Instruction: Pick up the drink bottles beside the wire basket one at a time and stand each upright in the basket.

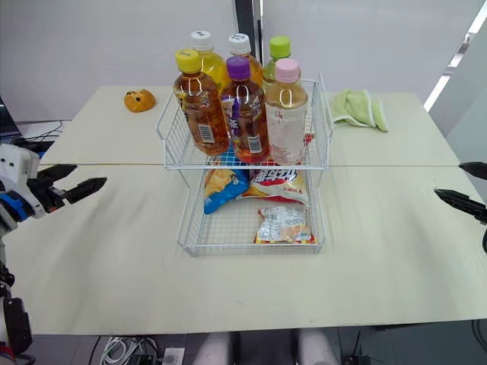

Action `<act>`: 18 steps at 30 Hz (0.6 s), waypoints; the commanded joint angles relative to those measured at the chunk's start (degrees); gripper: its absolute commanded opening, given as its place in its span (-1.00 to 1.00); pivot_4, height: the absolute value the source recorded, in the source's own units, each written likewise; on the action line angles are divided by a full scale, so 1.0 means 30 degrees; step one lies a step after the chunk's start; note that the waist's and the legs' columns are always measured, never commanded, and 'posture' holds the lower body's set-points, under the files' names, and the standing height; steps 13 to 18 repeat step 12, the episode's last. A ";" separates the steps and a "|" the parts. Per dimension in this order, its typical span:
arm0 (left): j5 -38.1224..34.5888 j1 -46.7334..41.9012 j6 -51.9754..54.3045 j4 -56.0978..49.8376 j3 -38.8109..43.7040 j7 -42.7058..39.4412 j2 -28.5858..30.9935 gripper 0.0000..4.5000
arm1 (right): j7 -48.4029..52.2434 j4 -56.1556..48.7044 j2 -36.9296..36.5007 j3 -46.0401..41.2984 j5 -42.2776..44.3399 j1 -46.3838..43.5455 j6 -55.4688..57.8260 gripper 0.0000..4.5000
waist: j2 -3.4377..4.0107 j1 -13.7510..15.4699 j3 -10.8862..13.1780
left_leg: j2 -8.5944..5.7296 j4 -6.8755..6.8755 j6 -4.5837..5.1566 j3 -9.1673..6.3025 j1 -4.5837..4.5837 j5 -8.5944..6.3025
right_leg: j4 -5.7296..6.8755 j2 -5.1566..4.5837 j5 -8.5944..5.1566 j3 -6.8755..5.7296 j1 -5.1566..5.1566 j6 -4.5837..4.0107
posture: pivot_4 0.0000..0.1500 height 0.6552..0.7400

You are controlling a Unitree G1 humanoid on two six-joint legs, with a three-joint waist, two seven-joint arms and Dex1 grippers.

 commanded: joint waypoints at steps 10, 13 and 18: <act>-0.0841 0.0949 0.1221 -0.3272 0.0710 0.0390 0.0043 0.99 | 0.0320 0.1639 0.0323 0.0879 -0.1092 -0.2334 -0.0903 1.00 | 0.0002 0.0125 0.0000 | -0.0005 0.0011 -0.0001 0.0038 0.0006 0.0000 | 0.0001 -0.0004 0.0007 0.0038 0.0000 0.0013 | 1.00 1.00; -0.0886 0.1062 0.1558 -0.3599 0.0701 0.0490 0.0123 0.99 | 0.0367 0.1809 0.0330 0.0901 -0.1184 -0.2532 -0.0927 1.00 | 0.0002 0.0117 0.0000 | -0.0004 0.0008 0.0000 0.0041 0.0009 0.0000 | 0.0001 -0.0003 0.0007 0.0043 0.0000 0.0013 | 1.00 1.00; -0.0886 0.1062 0.1558 -0.3599 0.0701 0.0490 0.0123 0.99 | 0.0367 0.1809 0.0330 0.0901 -0.1184 -0.2532 -0.0927 1.00 | 0.0002 0.0117 0.0000 | -0.0004 0.0008 0.0000 0.0041 0.0009 0.0000 | 0.0001 -0.0003 0.0007 0.0043 0.0000 0.0013 | 1.00 1.00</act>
